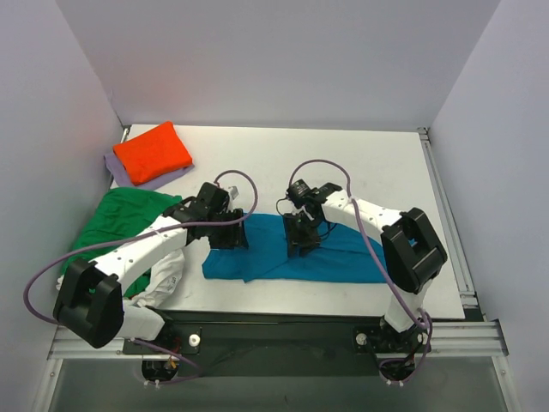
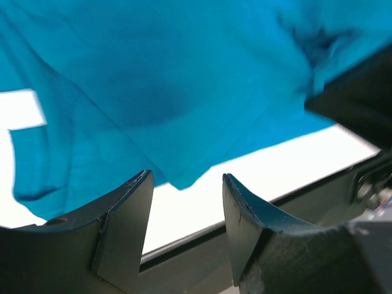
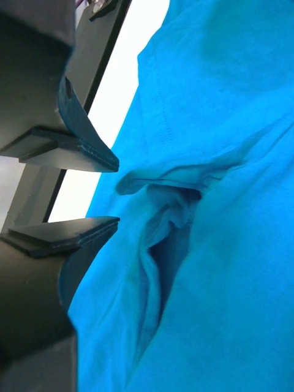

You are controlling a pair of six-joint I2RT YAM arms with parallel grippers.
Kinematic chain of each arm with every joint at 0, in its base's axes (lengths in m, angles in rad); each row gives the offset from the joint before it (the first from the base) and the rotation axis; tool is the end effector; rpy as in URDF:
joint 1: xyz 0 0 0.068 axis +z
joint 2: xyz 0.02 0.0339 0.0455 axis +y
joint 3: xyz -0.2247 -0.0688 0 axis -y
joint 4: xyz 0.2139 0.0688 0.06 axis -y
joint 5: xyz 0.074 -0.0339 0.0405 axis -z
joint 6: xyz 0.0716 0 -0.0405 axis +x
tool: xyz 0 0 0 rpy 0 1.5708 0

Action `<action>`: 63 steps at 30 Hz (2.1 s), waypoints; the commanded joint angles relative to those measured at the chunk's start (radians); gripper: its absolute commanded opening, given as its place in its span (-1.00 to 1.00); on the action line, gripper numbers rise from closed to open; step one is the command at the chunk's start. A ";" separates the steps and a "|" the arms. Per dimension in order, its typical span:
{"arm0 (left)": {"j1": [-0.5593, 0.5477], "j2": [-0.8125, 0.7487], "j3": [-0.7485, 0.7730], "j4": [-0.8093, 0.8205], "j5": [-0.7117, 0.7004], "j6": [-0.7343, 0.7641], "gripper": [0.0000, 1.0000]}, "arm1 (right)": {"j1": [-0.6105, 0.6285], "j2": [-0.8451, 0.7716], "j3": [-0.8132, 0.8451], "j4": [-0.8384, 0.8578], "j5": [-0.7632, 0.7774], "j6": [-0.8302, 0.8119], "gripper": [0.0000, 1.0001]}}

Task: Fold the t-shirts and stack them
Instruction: Fold the other side of the tshirt into a rectangle, then rotate the tshirt 90 degrees

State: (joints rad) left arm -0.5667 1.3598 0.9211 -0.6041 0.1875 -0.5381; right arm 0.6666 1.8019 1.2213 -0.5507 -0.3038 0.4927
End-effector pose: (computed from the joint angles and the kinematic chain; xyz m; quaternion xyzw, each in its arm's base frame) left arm 0.2162 -0.1534 0.1720 0.0382 0.9607 -0.2133 0.1737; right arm 0.2569 0.2294 0.1363 -0.1166 0.9582 0.2416 0.0994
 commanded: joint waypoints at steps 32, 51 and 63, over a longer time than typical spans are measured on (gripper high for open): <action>0.180 0.626 0.462 -0.002 0.075 0.056 0.26 | -0.452 0.036 -0.077 -0.045 0.091 -0.172 -0.19; 0.226 0.972 1.110 -0.243 0.000 0.253 0.26 | -0.420 -0.080 -0.194 -0.057 -0.031 -0.022 -0.19; 0.159 0.751 0.972 -0.228 0.030 0.135 0.29 | -0.440 -0.144 -0.155 -0.155 0.051 -0.094 -0.18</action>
State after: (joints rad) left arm -0.3752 2.2471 2.0155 -0.8406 0.1947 -0.3576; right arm 0.2390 1.6802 1.0737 -0.6247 -0.3000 0.4236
